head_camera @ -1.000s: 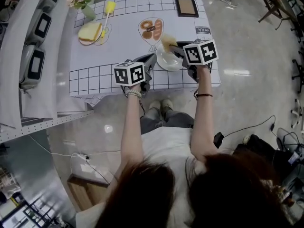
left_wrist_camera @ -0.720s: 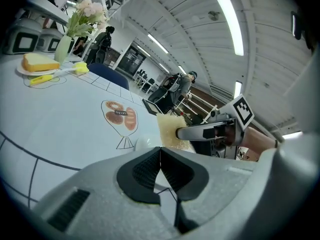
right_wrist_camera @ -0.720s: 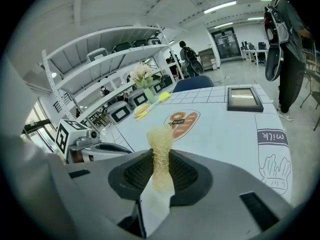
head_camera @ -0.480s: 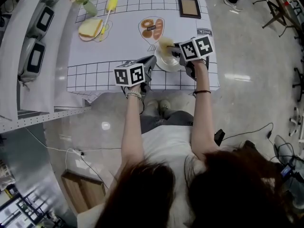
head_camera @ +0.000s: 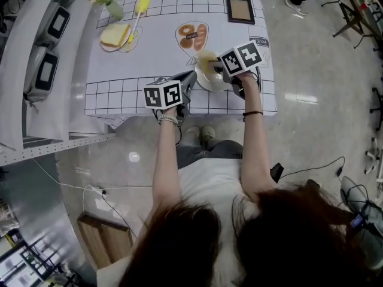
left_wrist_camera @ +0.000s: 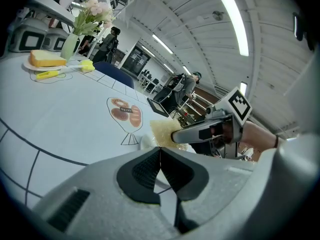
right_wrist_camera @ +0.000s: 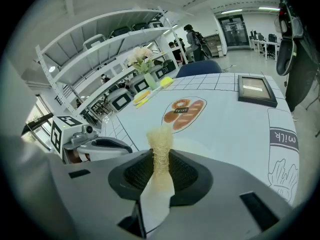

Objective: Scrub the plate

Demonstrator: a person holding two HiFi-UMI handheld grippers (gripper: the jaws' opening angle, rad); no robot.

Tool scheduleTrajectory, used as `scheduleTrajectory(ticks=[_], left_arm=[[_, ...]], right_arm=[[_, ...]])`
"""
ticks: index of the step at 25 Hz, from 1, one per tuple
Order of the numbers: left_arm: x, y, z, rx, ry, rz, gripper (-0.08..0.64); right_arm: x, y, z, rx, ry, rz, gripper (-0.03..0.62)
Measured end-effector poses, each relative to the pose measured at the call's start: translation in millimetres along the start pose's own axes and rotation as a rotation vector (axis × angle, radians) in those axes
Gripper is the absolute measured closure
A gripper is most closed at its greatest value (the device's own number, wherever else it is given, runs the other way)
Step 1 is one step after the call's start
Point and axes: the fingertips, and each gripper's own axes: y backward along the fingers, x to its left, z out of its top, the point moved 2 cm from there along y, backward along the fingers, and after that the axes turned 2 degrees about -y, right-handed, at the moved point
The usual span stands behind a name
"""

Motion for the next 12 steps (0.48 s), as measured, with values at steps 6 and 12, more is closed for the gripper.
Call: scheduleTrajectory(ticks=[6,12], left_arm=[[-1,-4,0,0.008,-0.002,-0.005,0.549],[4,-2,0,0.009,0.011,0.003,0.549]], right_arm=[[-1,-7,1,0.055,0.024,-0.005,0.514],[-1,-11,1,0.089,0.041,-0.005,0.514]])
